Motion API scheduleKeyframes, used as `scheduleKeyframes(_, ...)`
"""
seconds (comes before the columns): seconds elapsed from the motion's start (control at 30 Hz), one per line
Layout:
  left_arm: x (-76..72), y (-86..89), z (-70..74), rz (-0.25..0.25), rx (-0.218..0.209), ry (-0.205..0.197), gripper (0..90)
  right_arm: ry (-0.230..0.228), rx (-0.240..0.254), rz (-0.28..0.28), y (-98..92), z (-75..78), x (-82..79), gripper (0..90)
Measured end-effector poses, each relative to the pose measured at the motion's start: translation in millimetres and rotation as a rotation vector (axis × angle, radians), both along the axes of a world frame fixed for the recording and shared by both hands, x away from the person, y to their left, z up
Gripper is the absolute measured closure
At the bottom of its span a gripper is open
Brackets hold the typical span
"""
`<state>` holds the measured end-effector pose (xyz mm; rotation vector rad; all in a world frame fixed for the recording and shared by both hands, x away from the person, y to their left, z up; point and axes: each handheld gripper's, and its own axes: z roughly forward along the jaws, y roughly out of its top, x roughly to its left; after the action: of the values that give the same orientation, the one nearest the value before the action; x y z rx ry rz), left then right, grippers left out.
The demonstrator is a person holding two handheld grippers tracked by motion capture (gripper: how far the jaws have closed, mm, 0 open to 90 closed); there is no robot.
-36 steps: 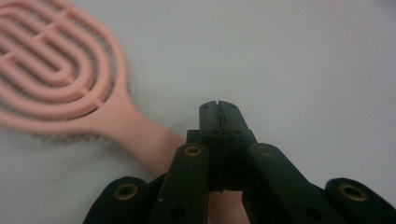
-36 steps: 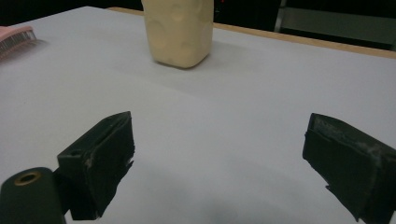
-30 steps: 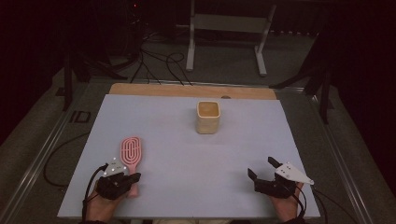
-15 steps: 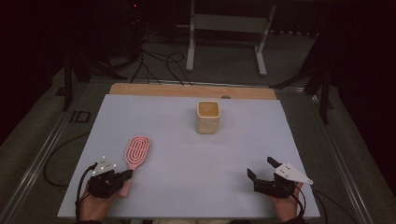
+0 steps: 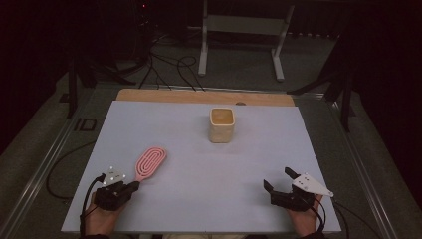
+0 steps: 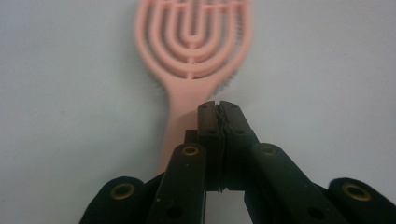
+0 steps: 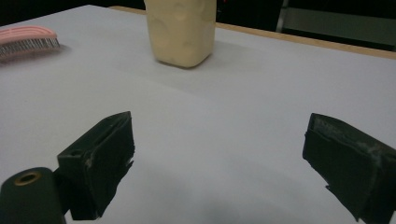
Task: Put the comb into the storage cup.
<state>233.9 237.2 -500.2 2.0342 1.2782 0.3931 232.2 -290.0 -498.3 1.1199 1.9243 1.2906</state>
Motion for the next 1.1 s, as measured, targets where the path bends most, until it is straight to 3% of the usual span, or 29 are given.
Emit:
scheduleKeyframes(0.17,0.9,1.7,-2.1,0.033,0.027,0.001,85.5,0.001,0.000,0.000,0.2,-0.1,0.1,8.8)
scheduleKeyframes(0.4,-1.3,-1.9,-0.1,-0.003,0.002,-0.039,77.1,0.001,-0.001,0.003,0.4,-0.1,0.2,8.8)
scheduleKeyframes(0.5,-3.3,-3.0,3.1,-0.015,-0.030,-0.084,63.7,0.002,0.000,0.006,0.8,-0.2,0.1,8.8)
scheduleKeyframes(0.63,-8.2,-0.5,10.9,-0.016,-0.093,-0.174,49.0,0.002,-0.001,0.011,1.6,-0.1,0.2,8.8)
scheduleKeyframes(0.8,-15.2,2.3,18.8,0.019,-0.103,-0.293,30.4,-0.005,0.001,0.029,3.4,0.7,-1.0,8.8)
scheduleKeyframes(1.0,-20.4,5.9,25.7,0.048,-0.100,-0.381,17.6,-0.010,0.007,0.057,7.0,2.4,-3.6,8.8)
scheduleKeyframes(1.1,-23.3,8.5,28.1,0.061,-0.078,-0.415,13.1,-0.011,0.022,0.073,8.1,3.5,-5.4,8.8)
